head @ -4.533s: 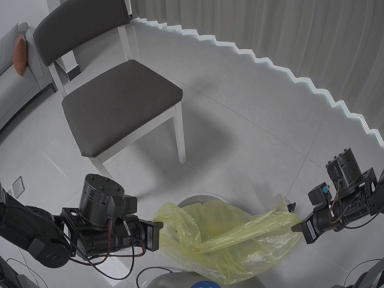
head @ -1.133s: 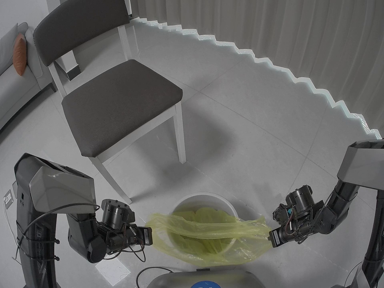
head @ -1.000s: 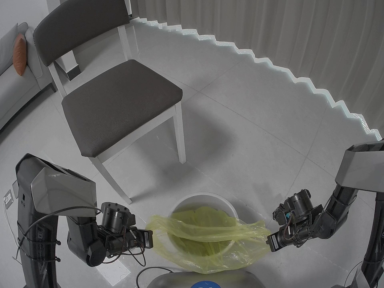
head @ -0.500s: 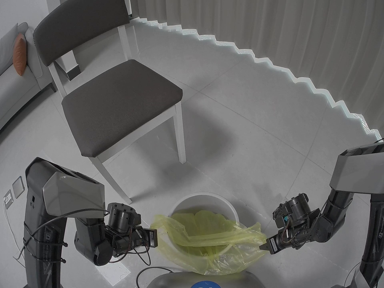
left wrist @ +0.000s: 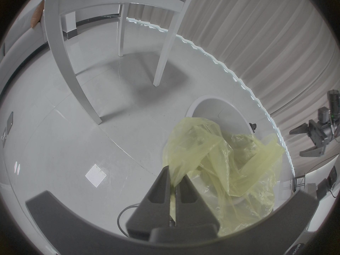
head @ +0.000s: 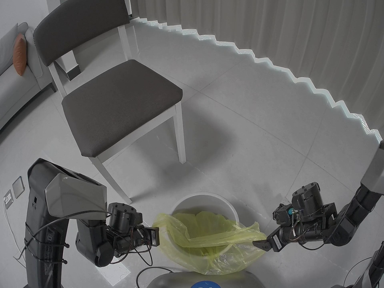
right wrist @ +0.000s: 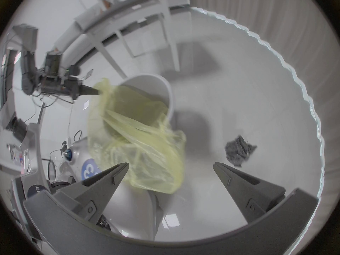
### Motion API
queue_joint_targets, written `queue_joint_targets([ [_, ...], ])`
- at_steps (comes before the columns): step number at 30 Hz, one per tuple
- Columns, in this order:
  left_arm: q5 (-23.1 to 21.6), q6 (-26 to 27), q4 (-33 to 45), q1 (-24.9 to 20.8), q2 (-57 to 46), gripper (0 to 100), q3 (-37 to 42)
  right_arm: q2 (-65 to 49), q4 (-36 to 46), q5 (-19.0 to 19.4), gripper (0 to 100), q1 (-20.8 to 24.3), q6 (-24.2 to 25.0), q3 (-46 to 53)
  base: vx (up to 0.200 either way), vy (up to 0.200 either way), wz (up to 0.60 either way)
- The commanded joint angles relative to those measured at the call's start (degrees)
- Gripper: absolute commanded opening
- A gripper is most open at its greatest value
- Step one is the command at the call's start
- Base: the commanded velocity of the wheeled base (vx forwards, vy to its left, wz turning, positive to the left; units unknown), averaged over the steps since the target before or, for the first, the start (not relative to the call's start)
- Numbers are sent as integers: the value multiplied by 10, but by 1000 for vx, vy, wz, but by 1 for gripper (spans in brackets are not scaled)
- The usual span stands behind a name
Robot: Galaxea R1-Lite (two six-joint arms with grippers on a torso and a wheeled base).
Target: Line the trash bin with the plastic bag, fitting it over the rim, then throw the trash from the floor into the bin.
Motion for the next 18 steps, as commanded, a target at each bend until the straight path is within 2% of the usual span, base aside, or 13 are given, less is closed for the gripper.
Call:
queue_joint_targets([
  [1,2,1,-8,0,-2,0,6,-26,0,-32,100,109,-9,-34,0,0,0],
  [2,2,1,-8,0,-2,0,7,-26,0,-32,100,109,-9,-34,0,0,0],
  [4,2,1,-9,-1,-2,0,8,30,-3,-55,100,145,-15,-68,0,0,0],
  [6,2,1,-9,-1,-4,0,8,58,-6,-57,100,150,-30,-83,0,0,0],
  [7,2,1,-9,-1,-6,100,8,65,-9,-57,100,151,-36,-86,0,0,0],
  [8,2,1,-9,-1,-6,100,8,65,-9,-57,100,151,-36,-86,0,0,0],
  [9,2,1,-8,-1,-13,100,8,94,-27,-57,100,151,-64,-92,0,0,0],
  [13,2,1,-4,-1,-16,100,5,149,-88,-57,100,148,-111,-105,0,0,0],
  [18,3,1,-3,-1,-15,100,4,193,-130,-50,100,148,-133,-119,0,0,0],
])
